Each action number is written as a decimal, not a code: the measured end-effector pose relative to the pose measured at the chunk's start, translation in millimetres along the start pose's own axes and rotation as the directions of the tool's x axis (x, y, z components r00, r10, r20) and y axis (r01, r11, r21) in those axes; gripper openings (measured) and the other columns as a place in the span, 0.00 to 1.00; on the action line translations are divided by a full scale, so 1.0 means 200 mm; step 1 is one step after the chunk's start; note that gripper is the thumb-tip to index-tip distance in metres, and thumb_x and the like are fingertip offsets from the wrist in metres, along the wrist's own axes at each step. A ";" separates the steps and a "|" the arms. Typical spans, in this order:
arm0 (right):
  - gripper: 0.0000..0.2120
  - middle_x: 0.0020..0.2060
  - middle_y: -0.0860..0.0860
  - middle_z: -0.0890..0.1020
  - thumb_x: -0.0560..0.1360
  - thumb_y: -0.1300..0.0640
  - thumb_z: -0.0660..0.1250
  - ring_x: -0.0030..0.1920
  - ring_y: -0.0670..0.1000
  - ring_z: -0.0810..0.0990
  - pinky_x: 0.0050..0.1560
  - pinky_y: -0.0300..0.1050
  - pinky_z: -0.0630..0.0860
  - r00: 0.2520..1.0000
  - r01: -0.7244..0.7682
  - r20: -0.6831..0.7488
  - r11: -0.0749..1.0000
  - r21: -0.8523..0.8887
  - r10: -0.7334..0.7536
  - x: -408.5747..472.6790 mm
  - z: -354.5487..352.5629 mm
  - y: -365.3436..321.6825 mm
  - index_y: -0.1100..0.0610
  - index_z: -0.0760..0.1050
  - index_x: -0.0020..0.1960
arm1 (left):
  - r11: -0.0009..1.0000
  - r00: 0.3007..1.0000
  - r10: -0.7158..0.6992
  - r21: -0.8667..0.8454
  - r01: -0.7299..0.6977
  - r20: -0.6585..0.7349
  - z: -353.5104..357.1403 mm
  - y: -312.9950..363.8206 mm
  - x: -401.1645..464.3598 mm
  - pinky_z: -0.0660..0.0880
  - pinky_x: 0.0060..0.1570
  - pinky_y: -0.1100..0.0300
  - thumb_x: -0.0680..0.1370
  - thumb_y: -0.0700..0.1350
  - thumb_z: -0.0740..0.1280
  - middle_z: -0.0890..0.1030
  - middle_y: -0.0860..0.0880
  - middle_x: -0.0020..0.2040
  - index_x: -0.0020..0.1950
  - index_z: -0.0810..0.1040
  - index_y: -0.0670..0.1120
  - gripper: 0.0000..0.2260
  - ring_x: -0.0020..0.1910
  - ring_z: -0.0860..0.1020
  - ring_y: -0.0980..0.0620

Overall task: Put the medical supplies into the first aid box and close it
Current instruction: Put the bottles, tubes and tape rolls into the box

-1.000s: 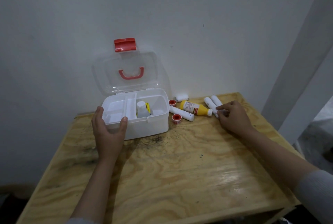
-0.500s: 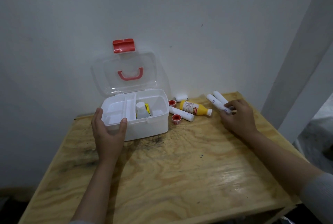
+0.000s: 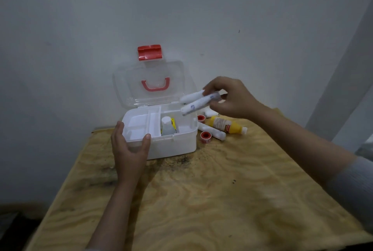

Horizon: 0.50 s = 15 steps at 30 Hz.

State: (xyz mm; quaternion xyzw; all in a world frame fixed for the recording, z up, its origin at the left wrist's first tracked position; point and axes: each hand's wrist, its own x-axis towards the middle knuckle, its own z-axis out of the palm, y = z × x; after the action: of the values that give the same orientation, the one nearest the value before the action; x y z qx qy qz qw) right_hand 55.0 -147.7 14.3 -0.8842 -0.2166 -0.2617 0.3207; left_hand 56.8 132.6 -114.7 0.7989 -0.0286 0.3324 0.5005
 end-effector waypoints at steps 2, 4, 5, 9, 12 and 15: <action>0.10 0.45 0.55 0.83 0.65 0.63 0.68 0.45 0.52 0.80 0.47 0.46 0.77 0.975 0.021 0.222 0.993 -0.115 0.006 0.09 0.05 -0.02 0.58 0.80 0.46 | 1.000 1.000 -0.013 -0.001 0.013 0.003 0.00 0.00 0.00 0.63 0.68 0.56 0.71 0.55 0.68 0.65 0.47 0.72 0.73 0.62 0.46 0.33 0.71 0.61 0.56; 0.11 0.47 0.54 0.82 0.66 0.63 0.68 0.46 0.52 0.78 0.48 0.46 0.76 0.915 0.051 0.400 0.972 -0.228 0.046 0.17 0.12 -0.04 0.57 0.80 0.48 | 1.000 1.000 -0.023 0.004 0.023 0.002 0.00 0.00 0.00 0.64 0.67 0.55 0.71 0.56 0.68 0.64 0.48 0.73 0.73 0.61 0.48 0.34 0.71 0.61 0.56; 0.12 0.48 0.53 0.81 0.66 0.63 0.67 0.46 0.51 0.77 0.47 0.46 0.76 0.884 0.054 0.460 0.962 -0.268 0.079 0.19 0.15 -0.04 0.56 0.80 0.48 | 1.000 1.000 -0.025 0.004 0.025 0.002 0.00 0.00 0.00 0.65 0.68 0.53 0.70 0.56 0.68 0.64 0.48 0.73 0.73 0.61 0.48 0.34 0.71 0.61 0.56; 0.13 0.46 0.52 0.78 0.66 0.63 0.67 0.46 0.51 0.75 0.41 0.44 0.74 0.783 0.057 0.598 0.939 -0.339 0.169 0.26 0.26 -0.05 0.55 0.80 0.50 | 1.000 1.000 -0.029 0.002 0.029 0.002 0.00 -0.02 0.01 0.68 0.67 0.45 0.70 0.60 0.67 0.64 0.50 0.72 0.73 0.61 0.51 0.34 0.70 0.61 0.57; 0.14 0.47 0.51 0.78 0.66 0.64 0.67 0.47 0.51 0.75 0.41 0.44 0.74 0.750 0.090 0.638 0.930 -0.356 0.172 0.28 0.32 -0.03 0.56 0.80 0.51 | 1.000 1.000 -0.029 0.008 0.029 0.002 0.00 -0.03 0.01 0.69 0.66 0.43 0.70 0.61 0.67 0.64 0.51 0.72 0.72 0.60 0.52 0.34 0.70 0.62 0.57; 0.14 0.54 0.53 0.80 0.65 0.64 0.68 0.53 0.54 0.77 0.51 0.52 0.78 0.763 0.098 0.624 0.924 -0.369 0.168 0.29 0.37 0.02 0.55 0.81 0.49 | 1.000 1.000 -0.026 0.002 0.026 0.004 0.00 -0.03 0.01 0.68 0.66 0.44 0.70 0.61 0.66 0.64 0.51 0.72 0.73 0.60 0.52 0.34 0.71 0.62 0.57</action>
State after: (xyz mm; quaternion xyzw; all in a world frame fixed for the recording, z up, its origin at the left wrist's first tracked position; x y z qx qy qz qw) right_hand 125.2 -88.8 -1.4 -0.9685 -0.2415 0.0273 0.0539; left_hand 60.7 135.6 -118.9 0.8003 -0.0188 0.3245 0.5039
